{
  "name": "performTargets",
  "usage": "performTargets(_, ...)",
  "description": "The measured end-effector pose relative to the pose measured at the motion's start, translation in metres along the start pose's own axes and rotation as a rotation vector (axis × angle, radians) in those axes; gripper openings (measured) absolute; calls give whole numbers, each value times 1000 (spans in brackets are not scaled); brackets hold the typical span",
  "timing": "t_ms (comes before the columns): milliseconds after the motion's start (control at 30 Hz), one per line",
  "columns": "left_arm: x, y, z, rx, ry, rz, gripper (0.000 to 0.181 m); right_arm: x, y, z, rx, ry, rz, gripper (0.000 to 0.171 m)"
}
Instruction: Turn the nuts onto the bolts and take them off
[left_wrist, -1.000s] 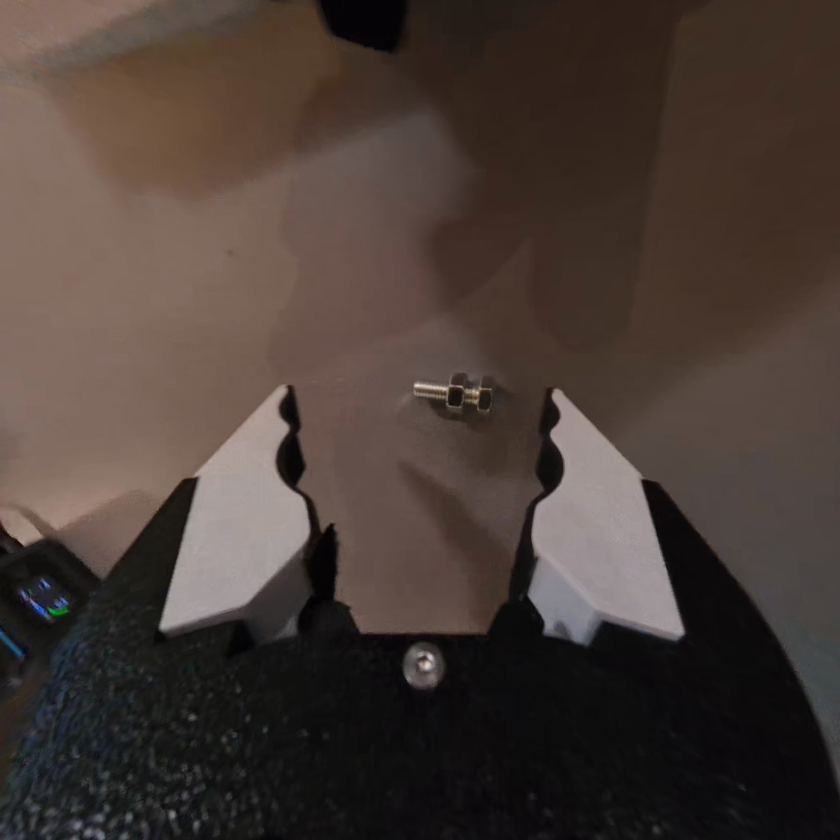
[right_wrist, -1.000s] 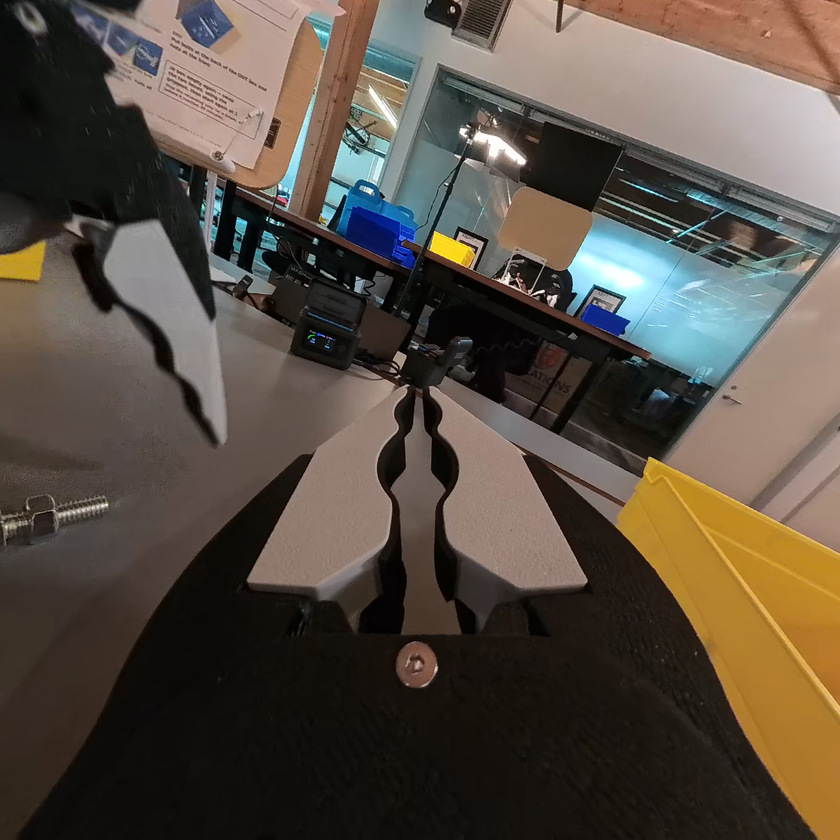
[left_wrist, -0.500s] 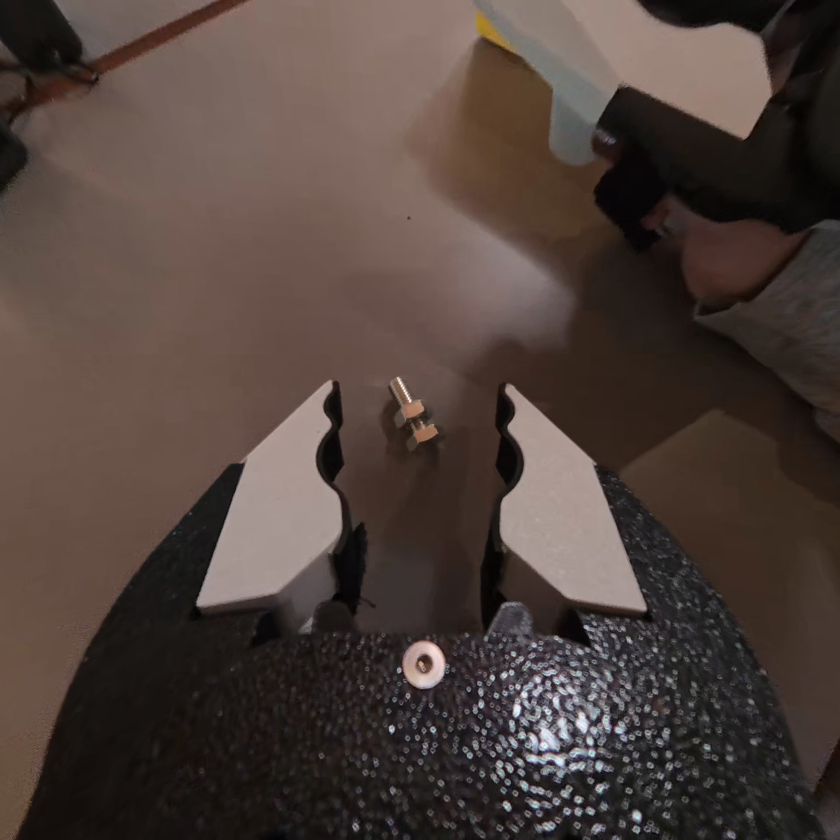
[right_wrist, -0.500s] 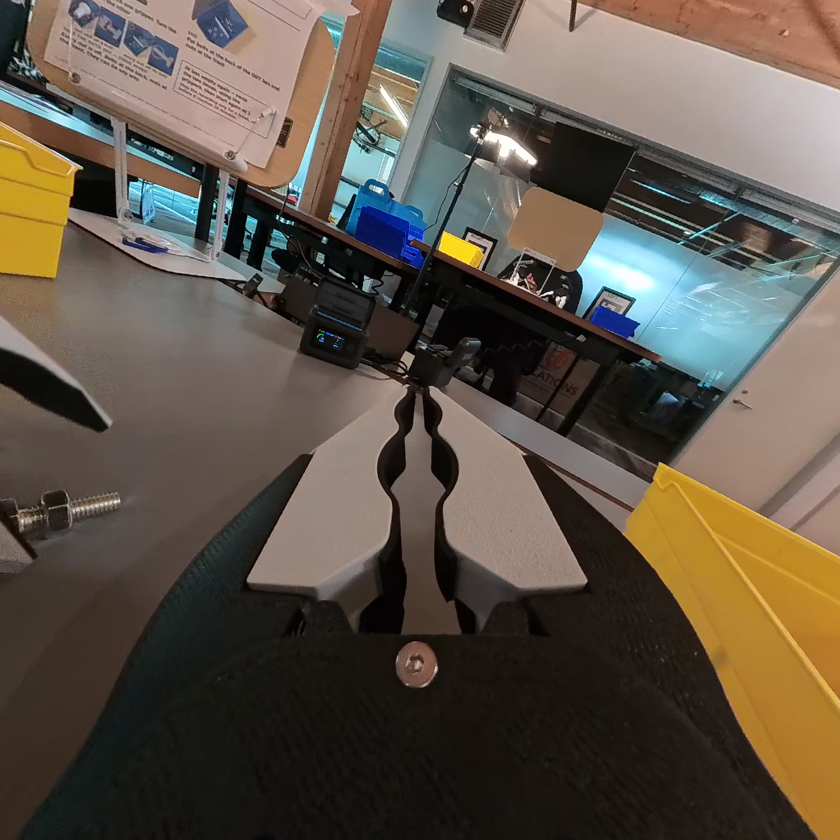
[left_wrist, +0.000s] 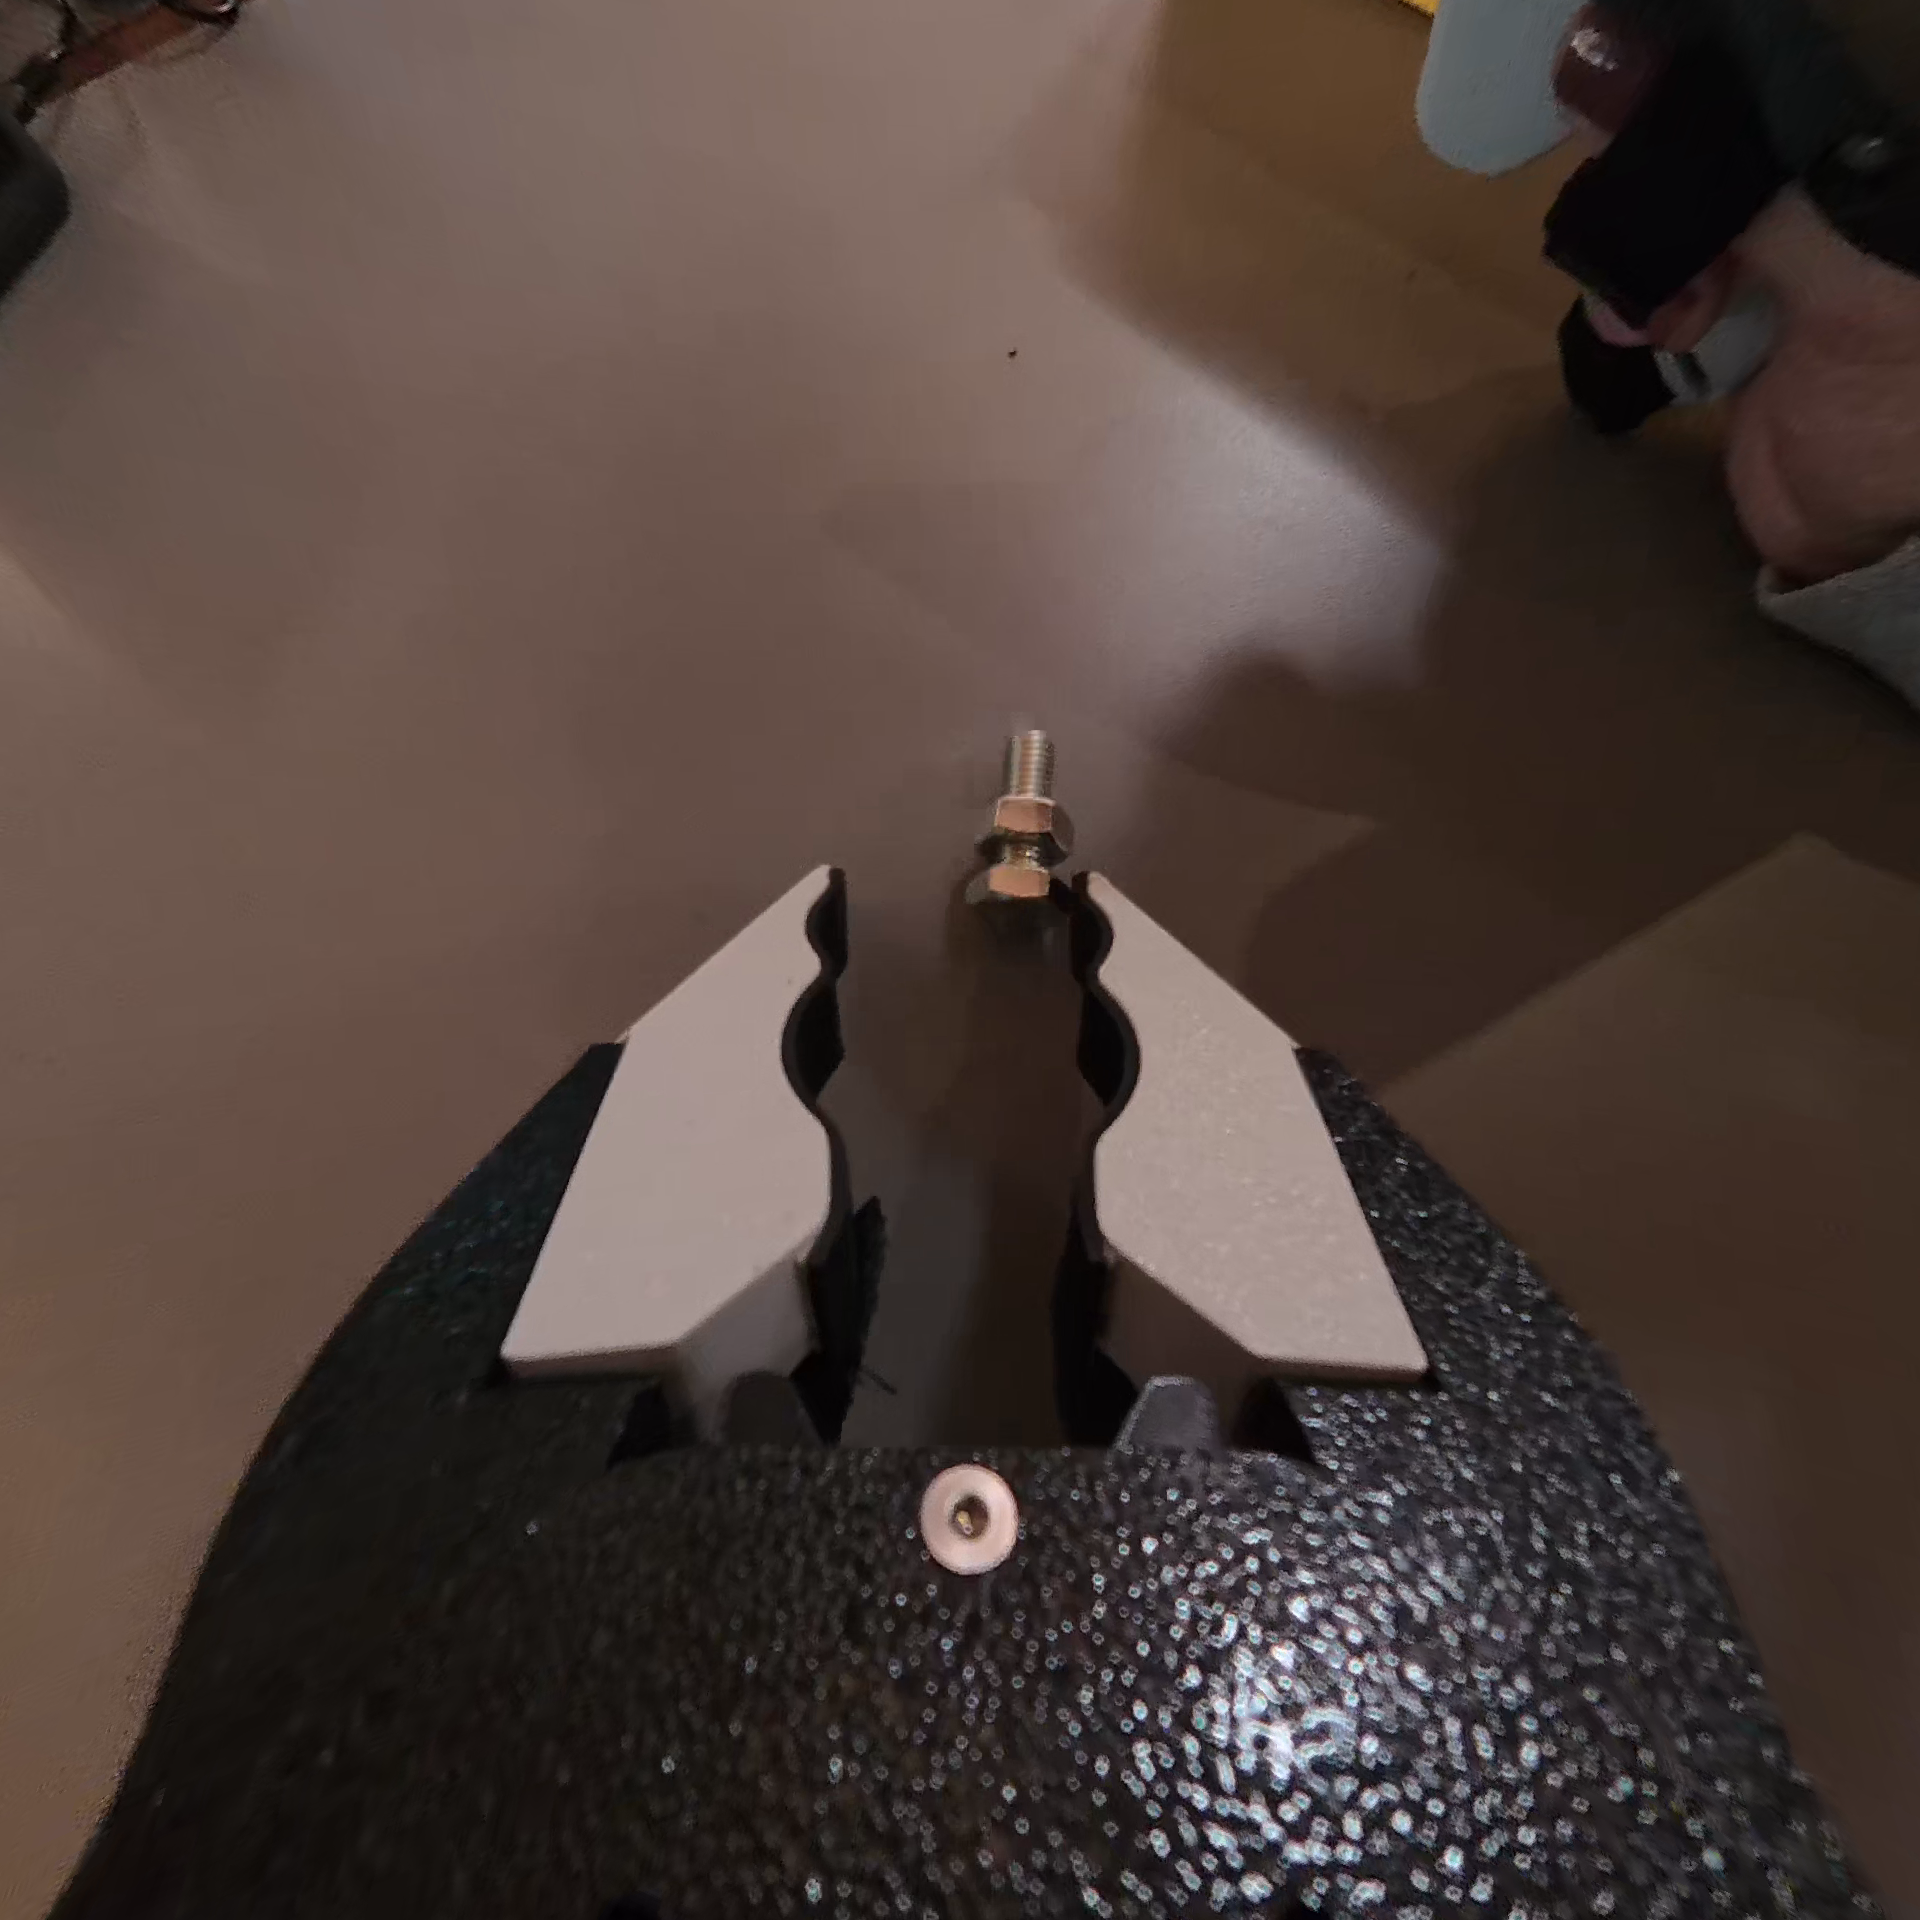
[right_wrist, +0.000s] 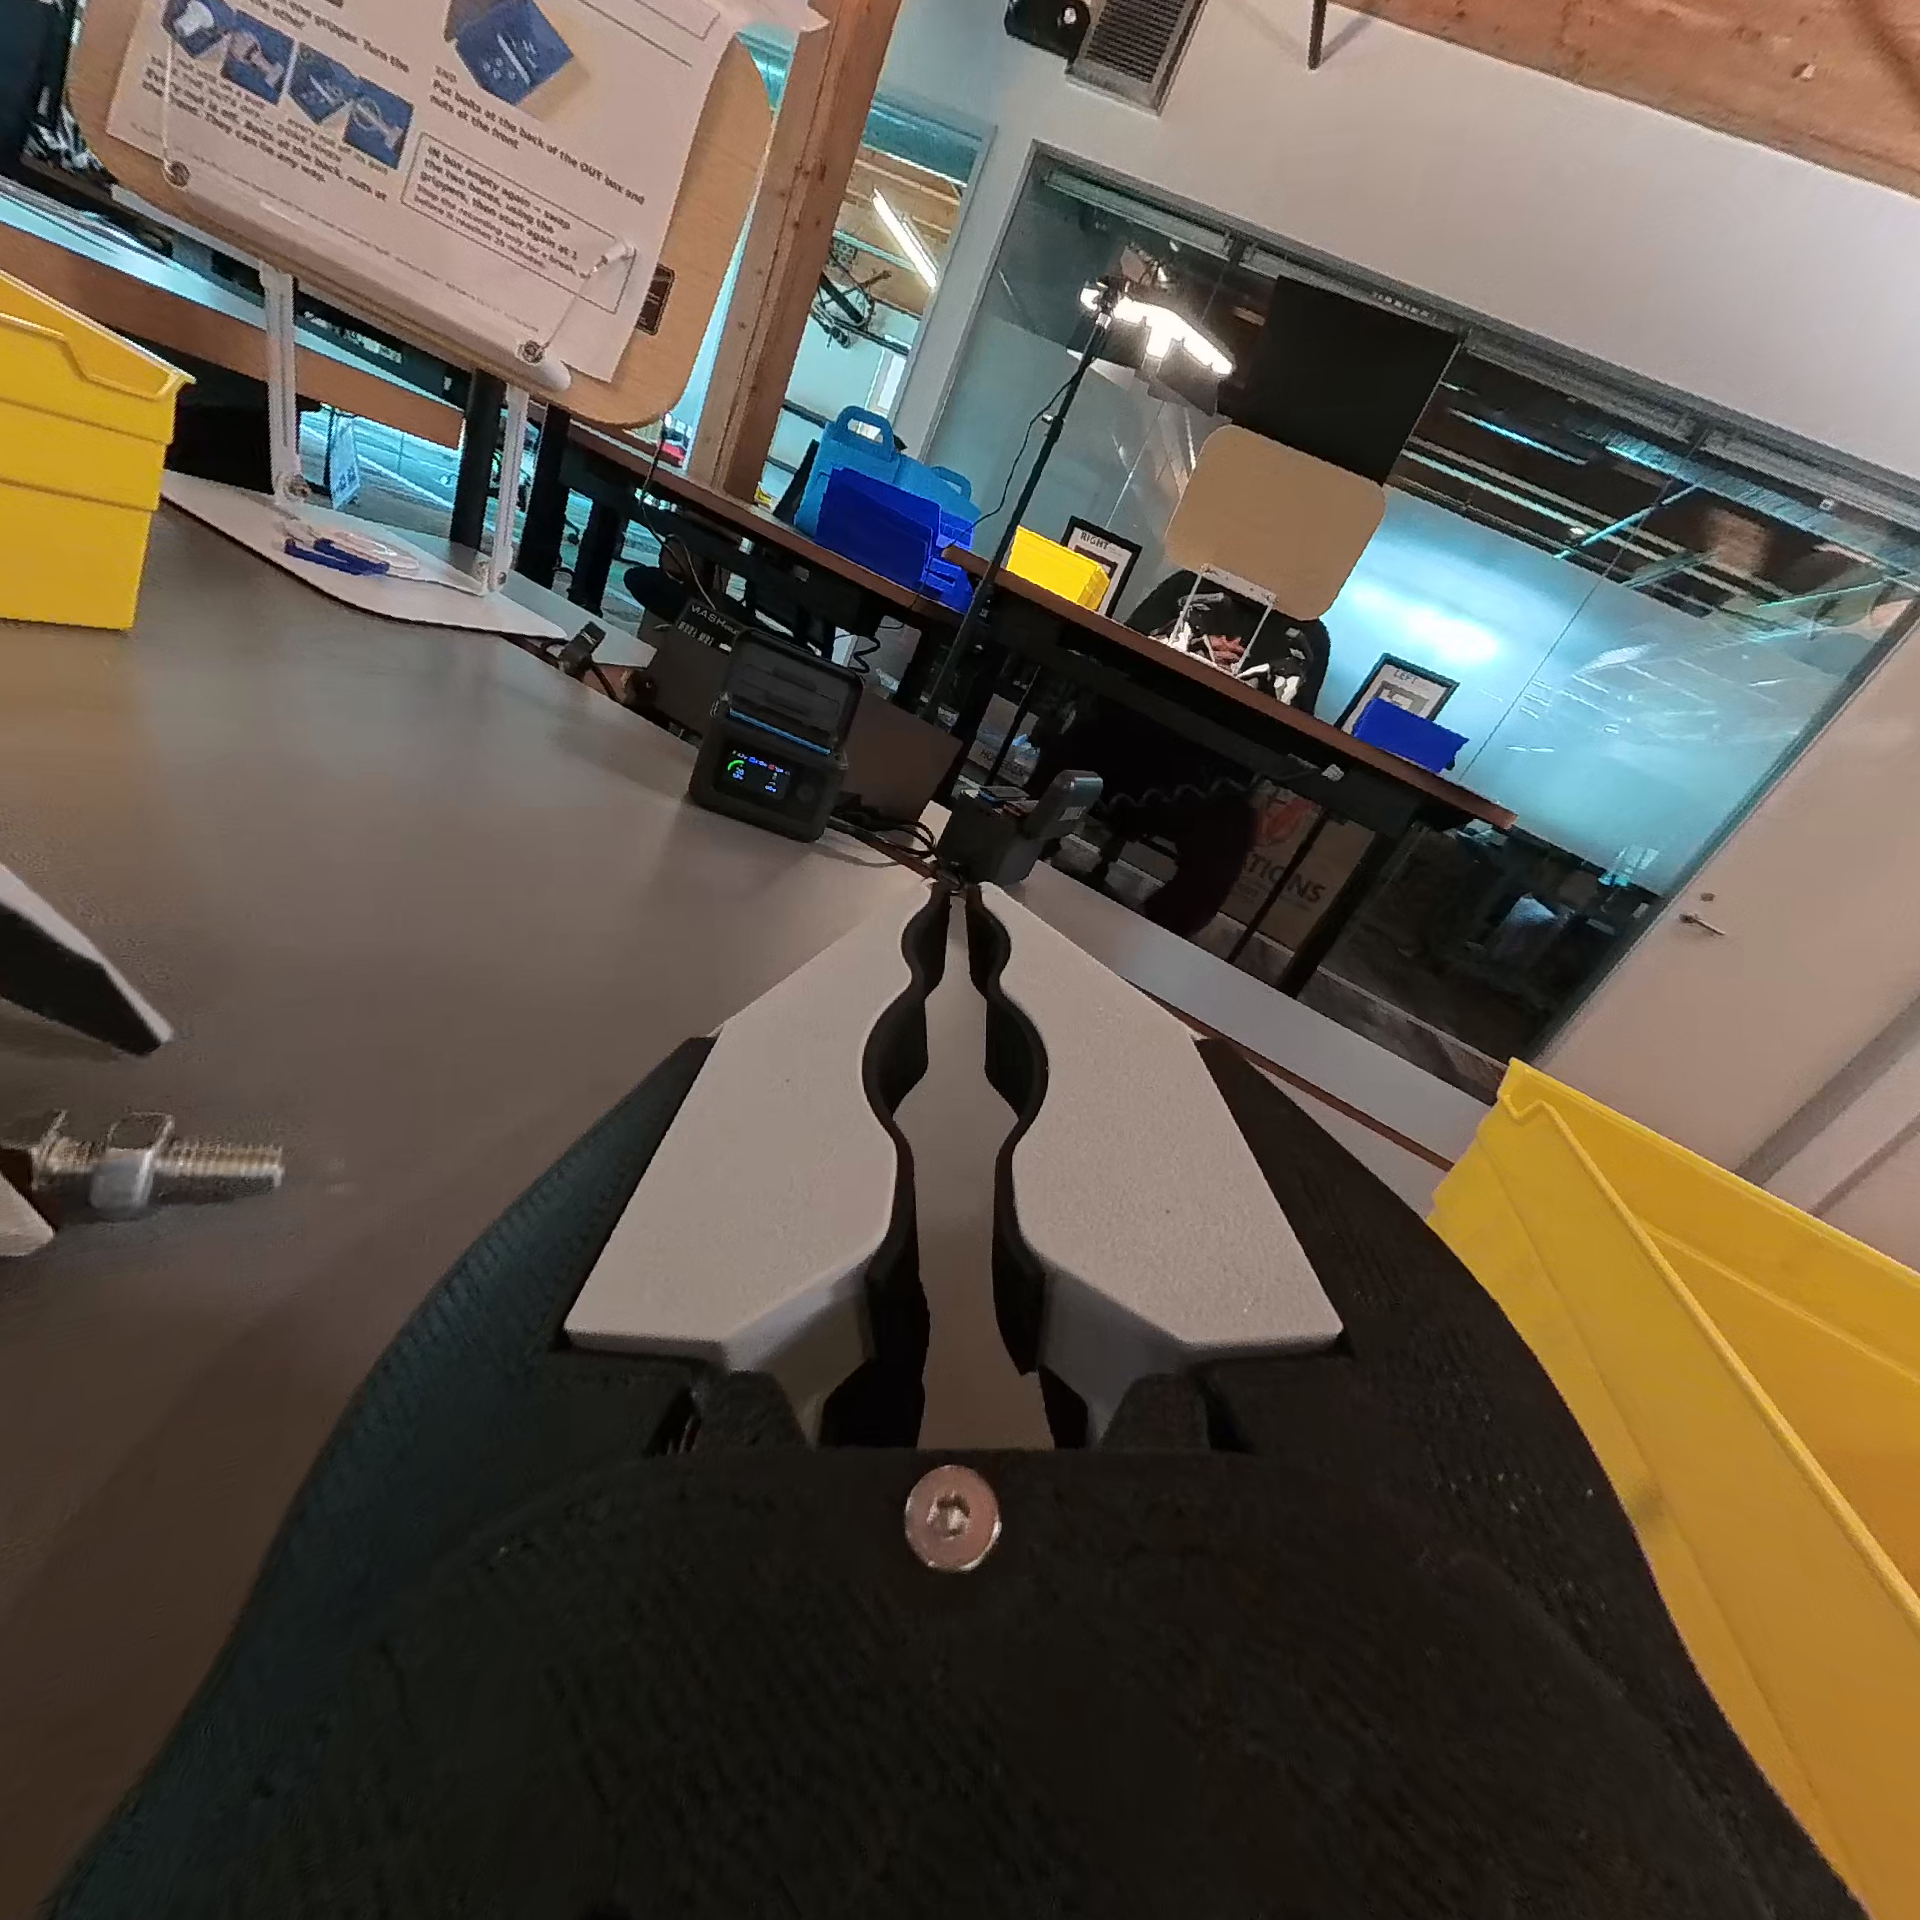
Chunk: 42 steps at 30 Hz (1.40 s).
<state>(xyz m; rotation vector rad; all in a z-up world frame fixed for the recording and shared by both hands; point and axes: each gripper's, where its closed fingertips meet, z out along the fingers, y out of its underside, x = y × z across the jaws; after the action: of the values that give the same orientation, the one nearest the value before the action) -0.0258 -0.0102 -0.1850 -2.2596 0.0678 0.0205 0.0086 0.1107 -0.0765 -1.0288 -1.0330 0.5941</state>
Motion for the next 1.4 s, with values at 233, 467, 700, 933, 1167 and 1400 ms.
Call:
performTargets(233, 14, -2, 0, 25, 57, 131, 32, -1, 0, 1, -2, -3, -2, 2)
performTargets(467, 22, 0, 2, 0, 165, 123, 19, -1, 0, 1, 2, -7, 0, 2)
performTargets(700, 18, -9, 1, 70, 125, 211, 17, -4, 0, 2, 1, -28, 10, 2)
performTargets(933, 11, -51, -15, 388, 90, 488, 17, -55, -15, -8, 15, -550, 373, 22)
performTargets(1167, 23, -41, -26, 483, 235, 677, 17, -106, -13, -50, -188, -1055, 552, 41)
performTargets(1400, 33, -38, -28, 494, 307, 682, 17, -118, -5, -58, -285, -1121, 549, 42)
